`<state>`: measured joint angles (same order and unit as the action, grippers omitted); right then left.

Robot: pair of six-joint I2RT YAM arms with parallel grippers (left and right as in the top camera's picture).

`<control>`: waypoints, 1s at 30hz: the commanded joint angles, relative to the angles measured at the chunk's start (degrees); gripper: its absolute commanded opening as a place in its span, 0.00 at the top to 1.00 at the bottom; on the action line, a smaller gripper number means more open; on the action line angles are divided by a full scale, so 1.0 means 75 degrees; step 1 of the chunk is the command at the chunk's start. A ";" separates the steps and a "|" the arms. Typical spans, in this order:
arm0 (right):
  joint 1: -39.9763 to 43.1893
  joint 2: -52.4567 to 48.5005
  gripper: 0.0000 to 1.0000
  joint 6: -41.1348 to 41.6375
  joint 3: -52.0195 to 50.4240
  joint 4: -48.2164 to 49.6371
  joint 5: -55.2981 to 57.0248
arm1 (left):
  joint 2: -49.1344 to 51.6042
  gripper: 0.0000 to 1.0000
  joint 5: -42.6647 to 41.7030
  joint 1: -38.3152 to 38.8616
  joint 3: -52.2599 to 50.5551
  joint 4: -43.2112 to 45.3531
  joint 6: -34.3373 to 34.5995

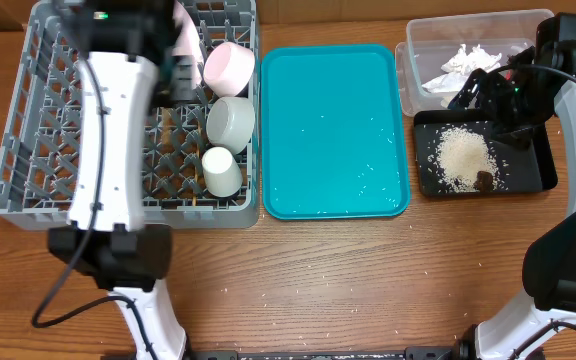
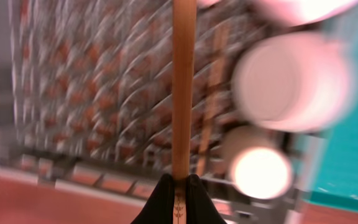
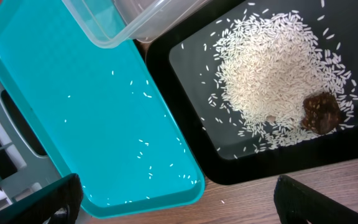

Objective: Sort waste into correct bins and load items into the dishwasher
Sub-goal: 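Grasp the second wooden chopstick and lift it toward the rack, then lower the chopstick upright into the rack beside the first, release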

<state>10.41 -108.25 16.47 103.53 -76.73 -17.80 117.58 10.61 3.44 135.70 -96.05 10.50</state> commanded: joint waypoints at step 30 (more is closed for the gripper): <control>0.0015 0.0245 0.00 -0.0003 0.0178 0.0017 -0.0032 | -0.0149 0.96 0.0073 0.0428 -0.3981 0.2299 -0.0204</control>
<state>10.41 -108.25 16.47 103.53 -76.73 -17.80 118.52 11.20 6.81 106.08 -78.65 10.11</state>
